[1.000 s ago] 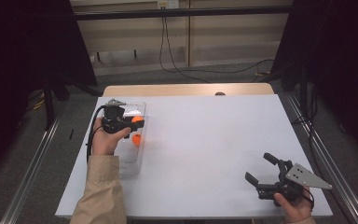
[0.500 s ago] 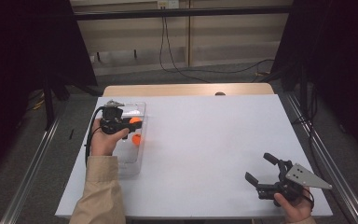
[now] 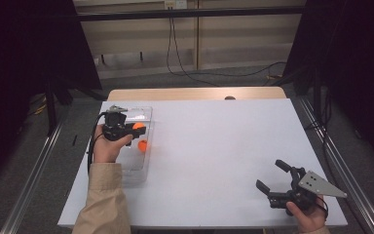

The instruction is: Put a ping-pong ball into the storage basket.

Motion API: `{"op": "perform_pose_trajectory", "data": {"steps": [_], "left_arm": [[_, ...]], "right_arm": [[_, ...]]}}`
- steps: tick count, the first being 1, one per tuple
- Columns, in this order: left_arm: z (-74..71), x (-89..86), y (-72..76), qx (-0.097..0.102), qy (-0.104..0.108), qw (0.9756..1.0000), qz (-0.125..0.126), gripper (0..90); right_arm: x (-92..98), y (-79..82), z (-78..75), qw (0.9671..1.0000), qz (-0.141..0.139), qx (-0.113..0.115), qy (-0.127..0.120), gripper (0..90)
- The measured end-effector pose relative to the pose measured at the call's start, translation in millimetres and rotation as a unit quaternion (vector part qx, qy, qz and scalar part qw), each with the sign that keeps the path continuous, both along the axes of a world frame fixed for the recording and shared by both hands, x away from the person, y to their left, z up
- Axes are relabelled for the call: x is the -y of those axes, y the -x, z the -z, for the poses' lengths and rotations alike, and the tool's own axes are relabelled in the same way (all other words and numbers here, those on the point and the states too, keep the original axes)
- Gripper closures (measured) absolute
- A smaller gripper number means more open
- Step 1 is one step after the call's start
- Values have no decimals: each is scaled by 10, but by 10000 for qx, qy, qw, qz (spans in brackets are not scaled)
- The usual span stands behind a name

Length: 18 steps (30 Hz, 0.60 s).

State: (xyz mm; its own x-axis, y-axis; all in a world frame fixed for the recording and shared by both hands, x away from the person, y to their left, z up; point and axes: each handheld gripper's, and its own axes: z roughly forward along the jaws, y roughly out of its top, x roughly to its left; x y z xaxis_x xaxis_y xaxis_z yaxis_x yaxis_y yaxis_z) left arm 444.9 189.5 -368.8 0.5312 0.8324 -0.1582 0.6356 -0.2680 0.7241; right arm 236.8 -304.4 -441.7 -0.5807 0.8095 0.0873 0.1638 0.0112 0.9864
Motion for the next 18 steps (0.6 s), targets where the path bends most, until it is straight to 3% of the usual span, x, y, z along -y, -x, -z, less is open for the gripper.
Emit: {"op": "perform_pose_trajectory", "data": {"steps": [18], "left_arm": [[39,-35,2,30,-77,9999,-127,509]], "right_arm": [[-4,1,-2,10000,-7,10,2,24]]}}
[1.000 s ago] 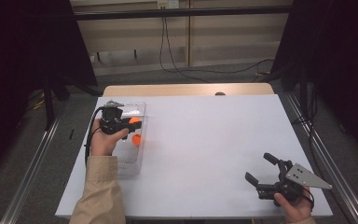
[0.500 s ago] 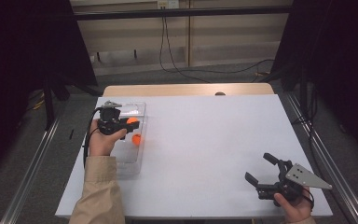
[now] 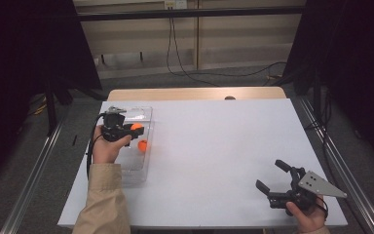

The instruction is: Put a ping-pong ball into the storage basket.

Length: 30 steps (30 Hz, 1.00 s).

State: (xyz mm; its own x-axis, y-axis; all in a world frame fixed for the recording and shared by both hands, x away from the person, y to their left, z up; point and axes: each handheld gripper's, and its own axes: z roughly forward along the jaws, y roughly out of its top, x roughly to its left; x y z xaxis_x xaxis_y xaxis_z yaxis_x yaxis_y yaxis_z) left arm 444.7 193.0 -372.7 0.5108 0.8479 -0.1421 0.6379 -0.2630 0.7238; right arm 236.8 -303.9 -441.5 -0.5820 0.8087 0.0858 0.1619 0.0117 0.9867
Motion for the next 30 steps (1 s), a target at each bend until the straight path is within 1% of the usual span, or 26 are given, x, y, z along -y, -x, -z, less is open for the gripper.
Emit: {"op": "perform_pose_trajectory", "data": {"steps": [6,8,14,18,24,30], "left_arm": [[16,-5,2,22,5,10000,-76,509],[22,-13,0,7,-27,10000,-56,509],[42,-30,-1,0,-36,9999,-106,509],[46,-50,1,36,-29,9999,-155,508],[50,-70,7,89,-96,9997,-206,507],[49,-88,16,96,-130,9995,-253,507]], "right_arm": [[1,0,0,10000,-3,5,-1,23],[1,0,-1,10000,-2,7,-2,23],[-1,1,-1,10000,-8,9,-4,23],[-3,1,-2,10000,-7,7,-10,23],[-2,1,-3,10000,-9,14,-8,23],[0,-2,-2,10000,-10,13,-11,23]]}}
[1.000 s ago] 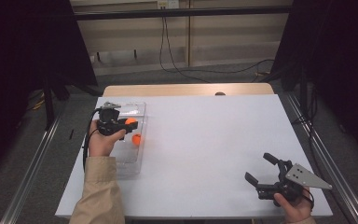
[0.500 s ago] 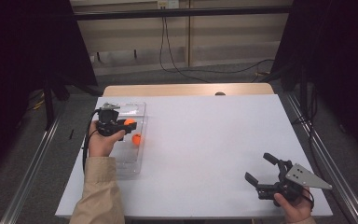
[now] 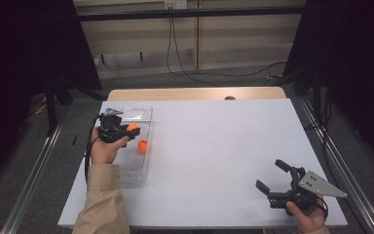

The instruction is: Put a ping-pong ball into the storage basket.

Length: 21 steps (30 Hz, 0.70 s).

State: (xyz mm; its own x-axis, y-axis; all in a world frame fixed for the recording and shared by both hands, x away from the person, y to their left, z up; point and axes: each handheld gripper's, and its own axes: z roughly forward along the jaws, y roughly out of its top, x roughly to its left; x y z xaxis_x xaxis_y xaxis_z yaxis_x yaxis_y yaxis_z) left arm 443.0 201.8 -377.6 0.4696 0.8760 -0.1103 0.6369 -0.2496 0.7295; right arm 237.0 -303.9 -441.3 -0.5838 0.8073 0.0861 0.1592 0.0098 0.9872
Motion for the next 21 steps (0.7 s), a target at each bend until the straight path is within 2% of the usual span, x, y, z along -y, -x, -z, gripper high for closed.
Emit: {"op": "perform_pose_trajectory", "data": {"steps": [8,11,21], "left_arm": [[4,-45,7,39,31,10000,-82,501],[0,-57,6,54,0,9999,-114,444],[-14,-42,13,96,71,9998,-129,348]], "right_arm": [[-12,-7,1,10000,-6,-7,-7,23],[-13,-8,0,10000,-12,-3,-7,23],[-13,-14,2,10000,-13,1,2,23]]}}
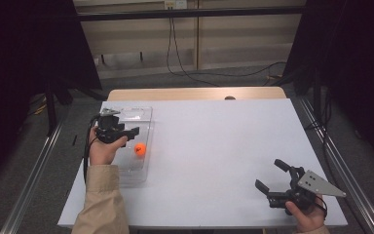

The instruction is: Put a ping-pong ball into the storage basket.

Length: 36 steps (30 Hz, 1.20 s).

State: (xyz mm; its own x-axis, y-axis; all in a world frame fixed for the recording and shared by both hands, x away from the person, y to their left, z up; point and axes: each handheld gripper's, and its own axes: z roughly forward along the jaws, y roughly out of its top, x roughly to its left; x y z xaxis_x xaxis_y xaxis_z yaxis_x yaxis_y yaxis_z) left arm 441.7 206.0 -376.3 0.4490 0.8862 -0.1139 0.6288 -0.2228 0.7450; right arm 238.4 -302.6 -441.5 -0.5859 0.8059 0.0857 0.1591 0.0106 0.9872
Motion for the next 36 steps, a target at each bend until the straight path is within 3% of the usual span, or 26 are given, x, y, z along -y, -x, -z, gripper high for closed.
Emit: {"op": "perform_pose_trajectory", "data": {"steps": [9,14,28,36], "left_arm": [[-36,23,37,176,154,9997,-33,235],[-45,54,79,325,241,9992,76,207],[-25,82,245,504,557,9970,200,146],[-28,60,359,630,609,9959,235,122]], "right_arm": [[-6,-2,4,10000,-21,-15,11,23],[0,-1,3,10000,-6,-9,-8,23],[5,0,-1,10000,-2,-2,-14,23],[4,5,-6,10000,2,3,-17,23]]}}
